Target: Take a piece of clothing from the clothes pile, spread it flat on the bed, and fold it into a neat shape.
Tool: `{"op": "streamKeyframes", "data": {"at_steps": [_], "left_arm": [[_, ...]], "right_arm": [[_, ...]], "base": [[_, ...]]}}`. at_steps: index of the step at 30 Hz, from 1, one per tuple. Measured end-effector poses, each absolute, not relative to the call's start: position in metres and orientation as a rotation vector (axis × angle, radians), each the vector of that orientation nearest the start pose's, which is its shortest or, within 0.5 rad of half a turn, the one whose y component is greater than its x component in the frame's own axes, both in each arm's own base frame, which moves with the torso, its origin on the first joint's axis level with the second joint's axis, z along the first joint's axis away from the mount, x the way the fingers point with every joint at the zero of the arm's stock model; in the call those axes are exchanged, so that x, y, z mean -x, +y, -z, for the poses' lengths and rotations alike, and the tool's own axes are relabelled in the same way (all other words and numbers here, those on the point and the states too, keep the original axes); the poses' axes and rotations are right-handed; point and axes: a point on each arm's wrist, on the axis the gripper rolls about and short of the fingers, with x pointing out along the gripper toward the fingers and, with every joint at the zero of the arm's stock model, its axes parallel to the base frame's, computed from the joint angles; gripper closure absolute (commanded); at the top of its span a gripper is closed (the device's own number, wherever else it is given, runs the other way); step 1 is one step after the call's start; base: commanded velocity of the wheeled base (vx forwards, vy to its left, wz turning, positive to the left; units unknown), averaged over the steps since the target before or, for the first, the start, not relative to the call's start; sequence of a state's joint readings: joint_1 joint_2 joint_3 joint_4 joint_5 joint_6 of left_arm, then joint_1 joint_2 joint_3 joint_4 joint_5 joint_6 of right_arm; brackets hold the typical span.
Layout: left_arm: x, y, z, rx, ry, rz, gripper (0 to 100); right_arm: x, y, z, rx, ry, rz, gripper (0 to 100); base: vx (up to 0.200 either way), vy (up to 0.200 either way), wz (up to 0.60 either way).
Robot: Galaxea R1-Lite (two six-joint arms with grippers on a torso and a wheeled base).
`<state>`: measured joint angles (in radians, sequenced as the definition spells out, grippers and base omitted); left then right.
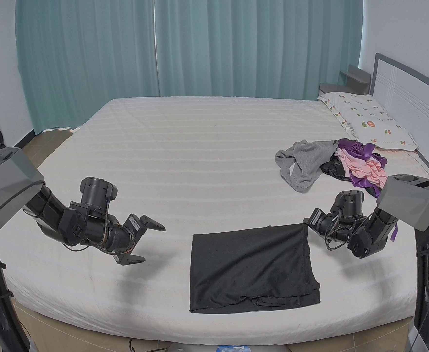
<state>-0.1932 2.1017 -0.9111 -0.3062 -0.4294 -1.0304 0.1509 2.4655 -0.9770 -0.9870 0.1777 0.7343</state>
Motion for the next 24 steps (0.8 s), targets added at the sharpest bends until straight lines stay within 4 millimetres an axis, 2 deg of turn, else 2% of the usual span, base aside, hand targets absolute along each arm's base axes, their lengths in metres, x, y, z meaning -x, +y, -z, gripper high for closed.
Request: {"op": "streamKeyframes", "data": {"at_steps": [2, 3, 9, 12, 17, 24], "left_arm": [[-0.342, -0.076, -0.047, 1.032, 1.118, 0.070, 0], [-0.342, -0.077, -0.047, 1.032, 1.119, 0.070, 0], [-0.341, -0.078, -0.046, 1.027, 1.122, 0.074, 0], [-0.341, -0.078, -0.046, 1.027, 1.123, 0.073, 0], [-0.341, -0.078, -0.046, 1.027, 1.123, 0.073, 0], [-0.341, -0.078, -0.046, 1.027, 1.122, 0.073, 0]], "right_arm": [[-0.408, 0.066, 0.030, -0.719, 0.599, -0.121, 100], [-0.408, 0.065, 0.030, -0.719, 0.601, -0.121, 0], [-0.404, 0.065, 0.030, -0.724, 0.607, -0.128, 0], [-0.395, 0.065, 0.027, -0.729, 0.628, -0.138, 0], [-0.366, 0.062, 0.020, -0.741, 0.687, -0.182, 0], [-0.312, 0.057, 0.014, -0.726, 0.723, -0.280, 0]], "base": [[0.000, 0.000, 0.00], [0.000, 0.000, 0.00], [0.000, 0.000, 0.00], [0.000, 0.000, 0.00], [0.000, 0.000, 0.00], [0.000, 0.000, 0.00]]}}
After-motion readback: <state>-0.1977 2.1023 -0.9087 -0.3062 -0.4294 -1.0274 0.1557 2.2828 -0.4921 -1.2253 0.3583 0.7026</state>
